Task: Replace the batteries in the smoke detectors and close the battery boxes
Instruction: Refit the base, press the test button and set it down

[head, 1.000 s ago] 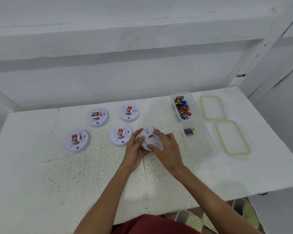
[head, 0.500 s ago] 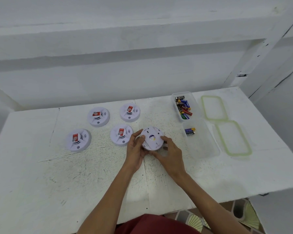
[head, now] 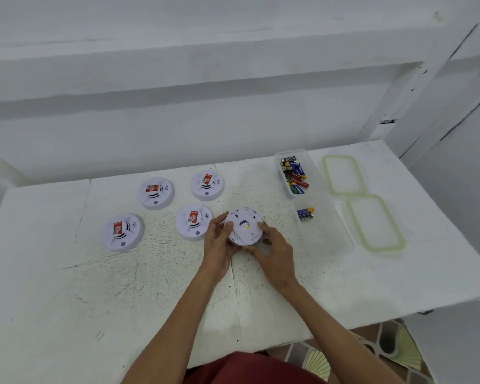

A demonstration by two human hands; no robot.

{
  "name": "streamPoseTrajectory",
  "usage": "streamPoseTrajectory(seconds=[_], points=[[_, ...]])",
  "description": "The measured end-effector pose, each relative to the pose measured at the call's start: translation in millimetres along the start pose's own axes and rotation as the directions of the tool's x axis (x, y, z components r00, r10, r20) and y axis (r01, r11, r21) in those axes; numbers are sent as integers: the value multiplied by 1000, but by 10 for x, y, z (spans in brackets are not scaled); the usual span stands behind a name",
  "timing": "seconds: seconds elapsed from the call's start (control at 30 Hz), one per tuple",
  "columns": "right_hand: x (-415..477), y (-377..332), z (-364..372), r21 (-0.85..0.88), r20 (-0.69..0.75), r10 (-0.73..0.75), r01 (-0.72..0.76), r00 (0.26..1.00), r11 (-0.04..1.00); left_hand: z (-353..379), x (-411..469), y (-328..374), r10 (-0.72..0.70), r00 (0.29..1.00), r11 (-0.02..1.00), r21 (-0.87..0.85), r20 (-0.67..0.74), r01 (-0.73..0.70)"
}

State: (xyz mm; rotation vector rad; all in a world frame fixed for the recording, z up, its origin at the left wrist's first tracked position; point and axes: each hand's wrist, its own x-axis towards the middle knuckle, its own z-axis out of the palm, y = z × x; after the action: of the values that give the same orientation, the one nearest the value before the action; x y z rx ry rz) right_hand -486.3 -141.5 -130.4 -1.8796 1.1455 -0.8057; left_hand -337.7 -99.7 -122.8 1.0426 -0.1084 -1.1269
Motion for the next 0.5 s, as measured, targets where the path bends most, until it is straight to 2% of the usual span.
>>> streamPoseTrajectory(seconds=[0.3,0.5], points=[[-5,-40,-44,101,-15,16,-15,1000,995,40,8,-46,4,997,1000,-15,-78,-5],[7,-68,-40,93,-7,-8,8,1000,996,84,-54,0,10,996,1000,-26,-87,-13]])
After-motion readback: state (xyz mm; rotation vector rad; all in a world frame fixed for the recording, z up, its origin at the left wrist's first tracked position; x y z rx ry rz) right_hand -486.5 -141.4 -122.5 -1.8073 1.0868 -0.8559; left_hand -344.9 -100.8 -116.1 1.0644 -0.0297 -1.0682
